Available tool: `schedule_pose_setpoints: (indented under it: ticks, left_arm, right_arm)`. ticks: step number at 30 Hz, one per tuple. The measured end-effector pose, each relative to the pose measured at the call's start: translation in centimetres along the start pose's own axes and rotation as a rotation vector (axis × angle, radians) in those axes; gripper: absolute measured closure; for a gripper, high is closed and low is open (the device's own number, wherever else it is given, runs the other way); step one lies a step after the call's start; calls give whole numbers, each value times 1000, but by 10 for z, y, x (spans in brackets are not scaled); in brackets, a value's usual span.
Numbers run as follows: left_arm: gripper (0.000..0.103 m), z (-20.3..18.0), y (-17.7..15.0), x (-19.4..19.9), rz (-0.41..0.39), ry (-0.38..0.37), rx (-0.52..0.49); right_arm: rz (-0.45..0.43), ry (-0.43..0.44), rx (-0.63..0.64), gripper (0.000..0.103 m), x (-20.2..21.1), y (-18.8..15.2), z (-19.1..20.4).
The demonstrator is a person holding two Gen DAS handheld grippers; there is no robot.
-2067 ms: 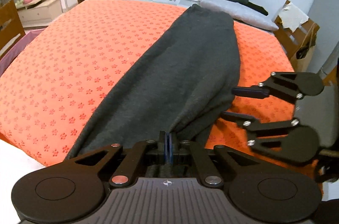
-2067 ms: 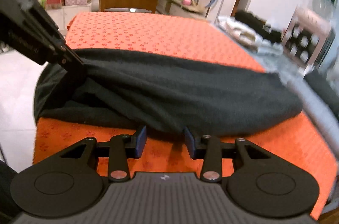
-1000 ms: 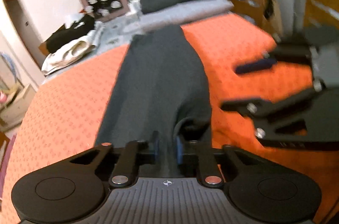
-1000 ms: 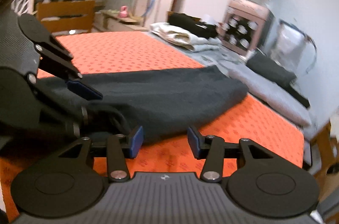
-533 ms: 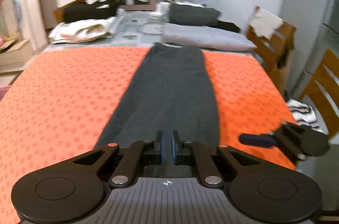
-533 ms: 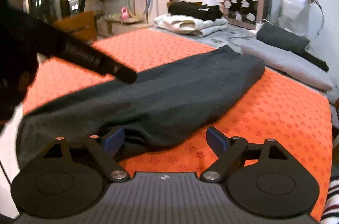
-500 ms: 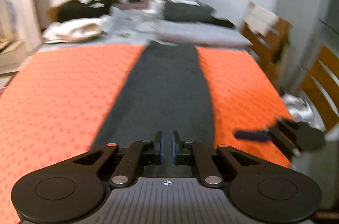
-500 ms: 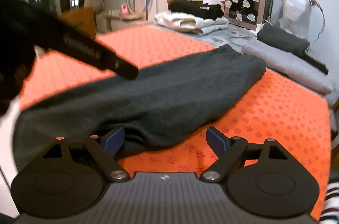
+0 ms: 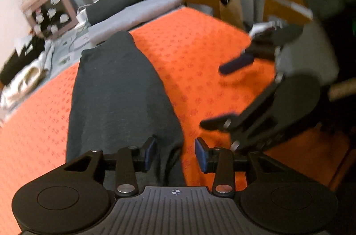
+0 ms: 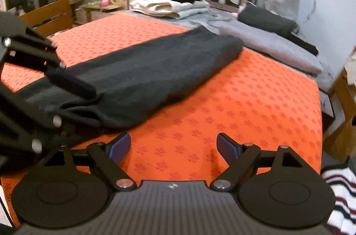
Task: Fold clothes
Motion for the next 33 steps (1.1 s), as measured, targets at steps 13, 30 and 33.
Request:
schedule_pose_setpoints:
  ticks: [13,30,33]
  left_arm:
    - [97,65,5,12,-54,121,353]
    - [96,96,-4,16,-56,24,630]
    - [95,100,-8,25,-84,-22,666]
  right_arm:
    - [-26,40,-14,14,-1,6,3]
    - [-19,-20,118,4,-74,51,47]
    - [-30,-93,125,4,-79,56,39]
Point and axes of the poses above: each gripper's, at about its wrist camera, not at the fingertips, and x roughly against the way its jaws point, z to its left, y to its top, the point moved 5 cm from there along -x, roughly the way its jaws point, and after that the axes turned 1 degree about -z, right-handed, at the moved point
